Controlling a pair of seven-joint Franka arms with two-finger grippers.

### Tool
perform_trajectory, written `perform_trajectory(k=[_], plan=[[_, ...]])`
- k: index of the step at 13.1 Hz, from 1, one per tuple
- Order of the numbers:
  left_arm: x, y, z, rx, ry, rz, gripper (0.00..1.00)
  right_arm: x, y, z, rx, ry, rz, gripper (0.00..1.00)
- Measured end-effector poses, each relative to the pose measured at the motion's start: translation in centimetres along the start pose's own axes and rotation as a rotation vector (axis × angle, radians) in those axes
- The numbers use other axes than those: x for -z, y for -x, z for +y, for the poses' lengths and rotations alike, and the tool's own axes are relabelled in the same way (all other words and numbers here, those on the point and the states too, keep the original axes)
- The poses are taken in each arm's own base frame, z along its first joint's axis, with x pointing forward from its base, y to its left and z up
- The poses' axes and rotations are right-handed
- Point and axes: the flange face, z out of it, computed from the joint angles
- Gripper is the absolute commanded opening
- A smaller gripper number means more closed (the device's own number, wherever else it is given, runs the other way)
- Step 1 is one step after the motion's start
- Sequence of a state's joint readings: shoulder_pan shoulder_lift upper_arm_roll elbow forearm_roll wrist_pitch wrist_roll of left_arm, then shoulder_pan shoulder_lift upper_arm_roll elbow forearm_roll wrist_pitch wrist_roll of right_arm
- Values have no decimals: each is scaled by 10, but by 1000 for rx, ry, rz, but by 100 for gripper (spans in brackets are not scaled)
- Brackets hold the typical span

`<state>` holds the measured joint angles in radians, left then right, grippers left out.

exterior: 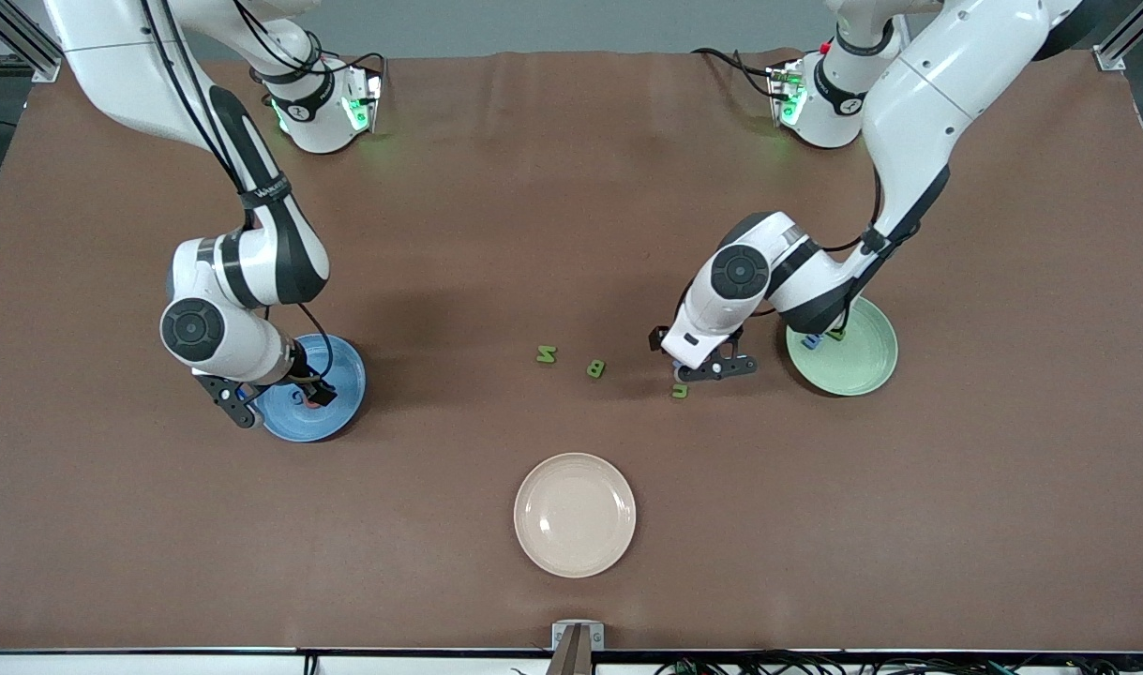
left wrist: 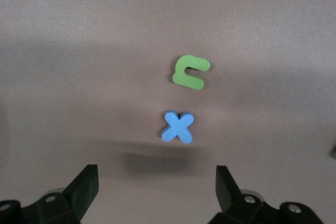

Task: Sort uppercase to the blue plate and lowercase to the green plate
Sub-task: 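Grasp the blue x with the left gripper while the right gripper grasps the green M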

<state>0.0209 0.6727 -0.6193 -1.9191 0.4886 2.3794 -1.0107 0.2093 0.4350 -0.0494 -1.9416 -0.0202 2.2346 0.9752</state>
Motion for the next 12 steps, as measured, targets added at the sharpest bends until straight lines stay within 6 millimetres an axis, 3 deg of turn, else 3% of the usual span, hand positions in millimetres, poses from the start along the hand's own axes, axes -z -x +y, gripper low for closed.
perform_trajectory(k=[4, 9, 12], plan=[[-8, -7, 14, 5, -14, 24, 90, 13, 29, -27, -48, -25, 17, 100], [-11, -15, 14, -7, -18, 41, 70, 17, 73, -54, -189, -65, -46, 100], [-13, -17, 14, -6, -17, 39, 64, 21, 100, -71, -325, -99, -61, 100]])
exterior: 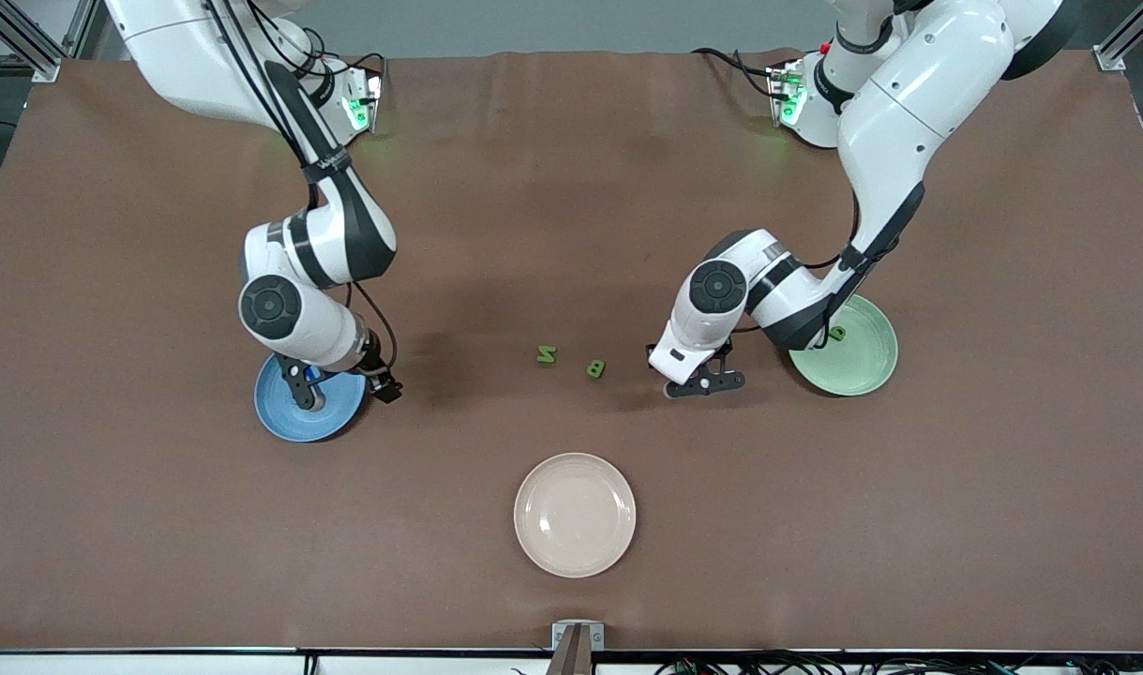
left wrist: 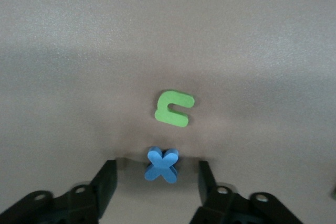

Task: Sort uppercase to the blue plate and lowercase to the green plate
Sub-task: 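Grasp the blue x with the left gripper while the right gripper grasps the green M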

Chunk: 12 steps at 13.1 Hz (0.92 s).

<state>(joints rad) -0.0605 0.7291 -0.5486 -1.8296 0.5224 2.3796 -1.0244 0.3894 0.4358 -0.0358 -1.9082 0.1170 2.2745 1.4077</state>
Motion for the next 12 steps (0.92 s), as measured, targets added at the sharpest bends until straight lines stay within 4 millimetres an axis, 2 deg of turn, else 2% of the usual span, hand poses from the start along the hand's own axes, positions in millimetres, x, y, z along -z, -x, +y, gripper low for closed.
perform_trajectory(k=[2, 4, 7, 9, 12], plan=[[-1, -1, 0, 1, 3, 0, 59, -5, 26, -6, -109, -32, 5, 100], [-1, -1, 1, 2, 7, 1, 51, -18, 61, -14, -220, -52, 5, 100], [0, -4, 2, 4, 11, 4, 39, -33, 108, -40, -391, -82, -4, 100], [1, -5, 2, 6, 14, 7, 29, -45, 130, -60, -450, -97, -11, 100], [1, -6, 3, 6, 17, 9, 20, -64, 154, -69, -443, -91, -8, 100]])
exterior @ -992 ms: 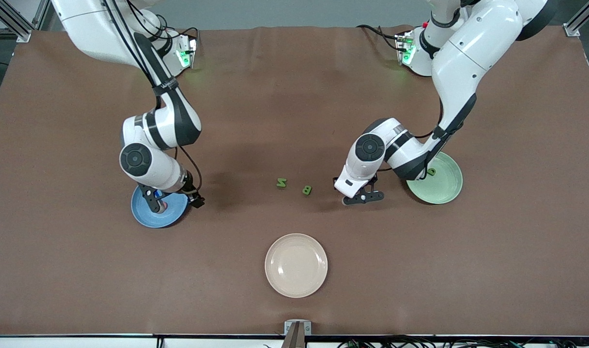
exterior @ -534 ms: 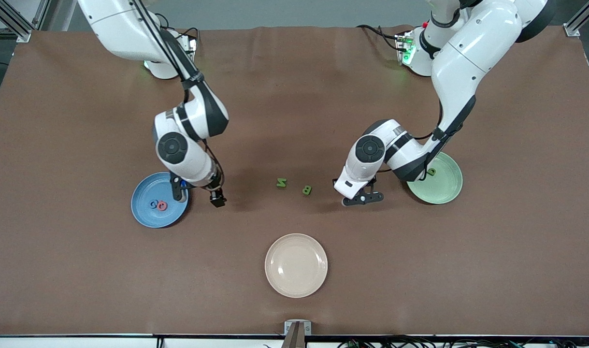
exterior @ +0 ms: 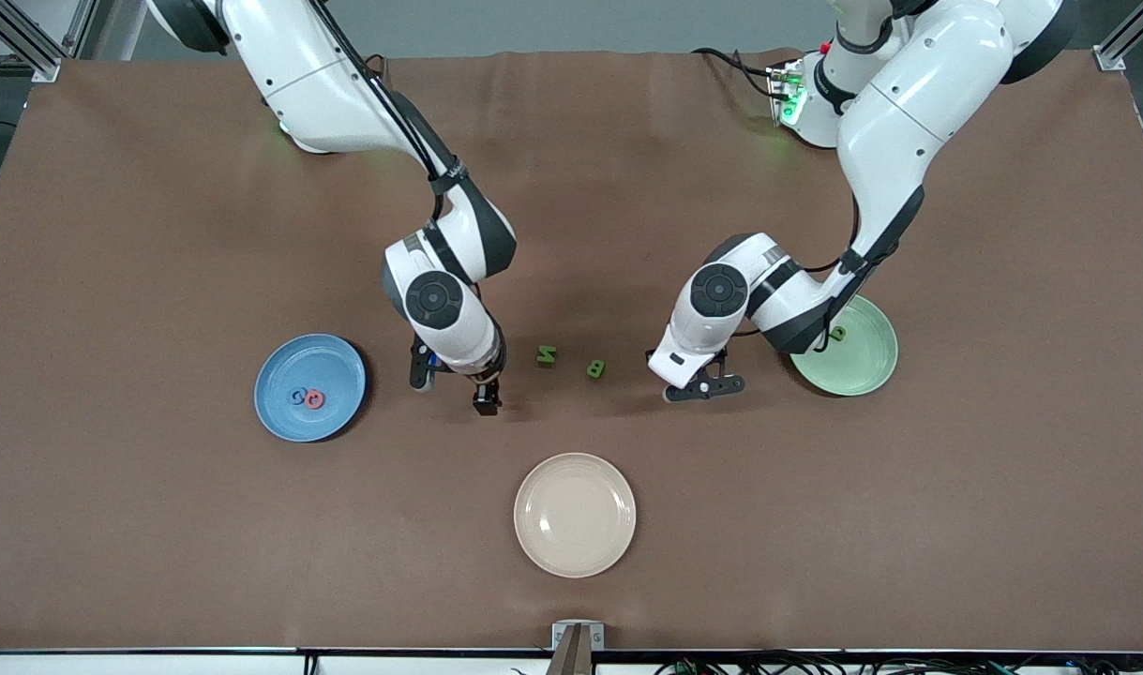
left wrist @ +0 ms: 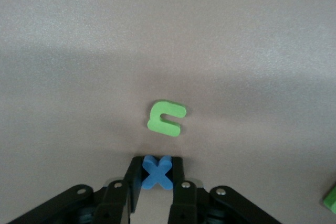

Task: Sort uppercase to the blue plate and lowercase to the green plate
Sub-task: 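Grasp the blue x with the left gripper while the right gripper grasps the green M, then place the x on the green plate while the right gripper places the M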

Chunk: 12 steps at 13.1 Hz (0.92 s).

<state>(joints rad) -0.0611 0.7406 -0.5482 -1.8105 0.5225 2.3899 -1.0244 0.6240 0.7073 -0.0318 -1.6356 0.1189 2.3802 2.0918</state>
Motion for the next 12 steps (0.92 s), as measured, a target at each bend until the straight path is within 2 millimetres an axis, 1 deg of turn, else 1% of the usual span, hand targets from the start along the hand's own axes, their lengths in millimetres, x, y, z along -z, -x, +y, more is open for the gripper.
perform_trajectory(k=[3, 6, 7, 9, 10, 12], plan=[[0, 0, 0, 7, 0, 0, 13, -7, 26, 19, 42, 8, 4, 99], [1, -3, -3, 24, 0, 2, 12, -15, 46, 37, 79, 18, 10, 99], [1, -6, -5, 30, 1, 3, 11, -20, 50, 42, 85, 25, 15, 99], [7, -13, -12, 39, 0, 16, 9, -34, 50, 47, 86, 38, 27, 99], [14, -16, -17, 44, -1, 27, 8, -38, 49, 46, 84, 39, 30, 98], [37, -19, -30, 45, -4, 54, 8, -42, 48, 44, 81, 24, 24, 98]])
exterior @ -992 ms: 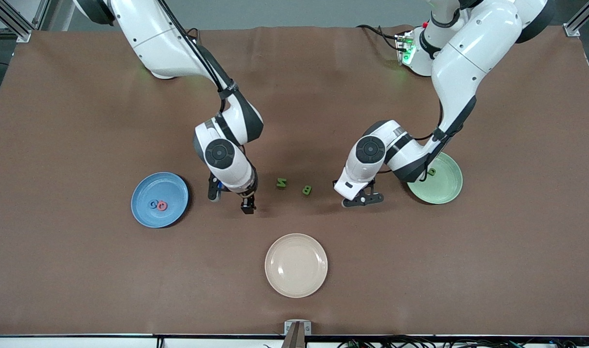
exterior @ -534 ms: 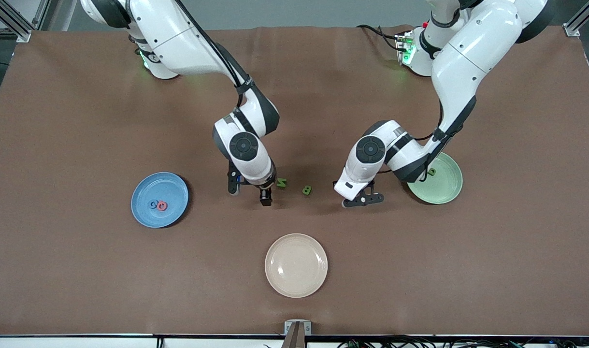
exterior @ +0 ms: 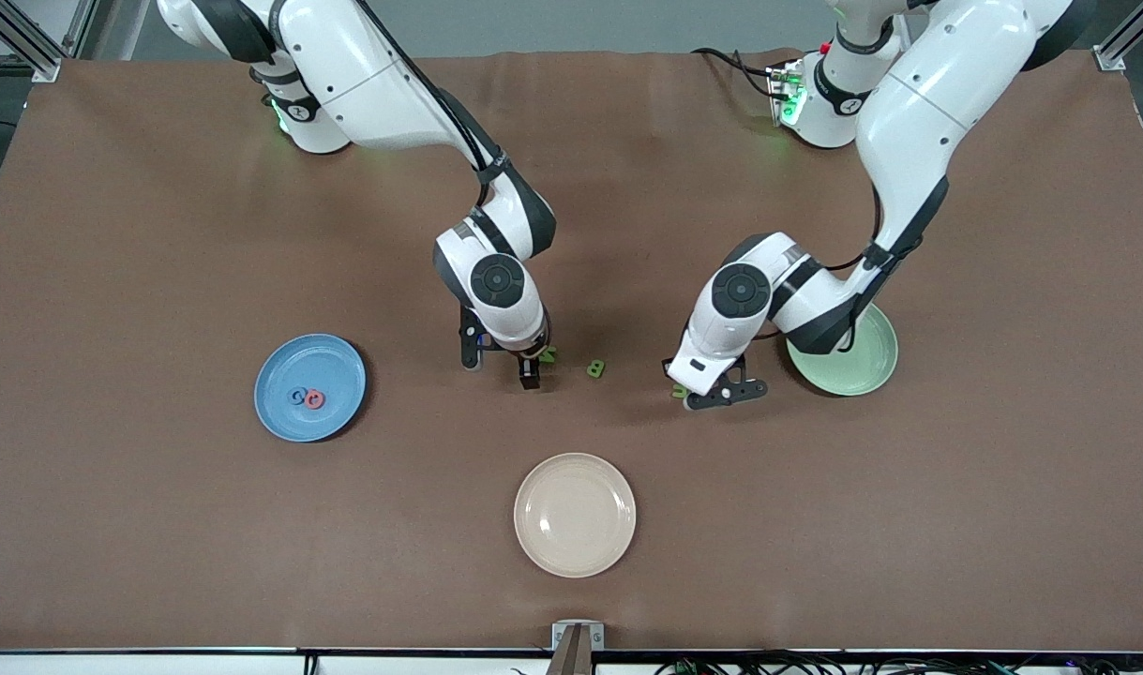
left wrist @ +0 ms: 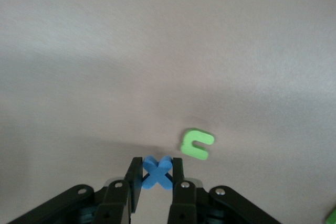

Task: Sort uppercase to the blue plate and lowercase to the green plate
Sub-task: 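Place the x on the green plate while the right gripper places the M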

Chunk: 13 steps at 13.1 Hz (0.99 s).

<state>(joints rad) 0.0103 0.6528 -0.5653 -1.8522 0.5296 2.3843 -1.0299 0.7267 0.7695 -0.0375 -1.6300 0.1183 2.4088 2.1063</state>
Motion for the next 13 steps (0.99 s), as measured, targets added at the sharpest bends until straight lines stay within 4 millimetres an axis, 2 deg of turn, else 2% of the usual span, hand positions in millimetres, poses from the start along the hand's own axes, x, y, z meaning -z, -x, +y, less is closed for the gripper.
perform_trajectory(k=[2, 4, 5, 6, 7, 8, 9, 13], plan=[[26, -1, -20, -26, 13, 5, 8, 2, 1, -2, 0, -8, -5, 98], [43, -4, -54, -69, 30, -7, 8, 5, 3, -3, 1, -12, -9, 91], [48, -6, -77, -100, 31, -18, 8, 5, 5, -1, 4, -12, -9, 85], [49, -8, -99, -135, 27, -32, 8, 4, 8, 0, 9, -12, -9, 75], [51, -10, -119, -167, 24, -43, 8, 4, 10, 2, 11, -11, -8, 57], [50, -10, -145, -204, 22, -56, 8, 3, 13, 4, 15, -12, -9, 20], [48, -9, -157, -241, 12, -59, 8, 5, 14, 3, 15, -17, -12, 2], [32, -16, -227, -375, -86, -35, 8, 11, 8, -6, 4, -30, -14, 0]])
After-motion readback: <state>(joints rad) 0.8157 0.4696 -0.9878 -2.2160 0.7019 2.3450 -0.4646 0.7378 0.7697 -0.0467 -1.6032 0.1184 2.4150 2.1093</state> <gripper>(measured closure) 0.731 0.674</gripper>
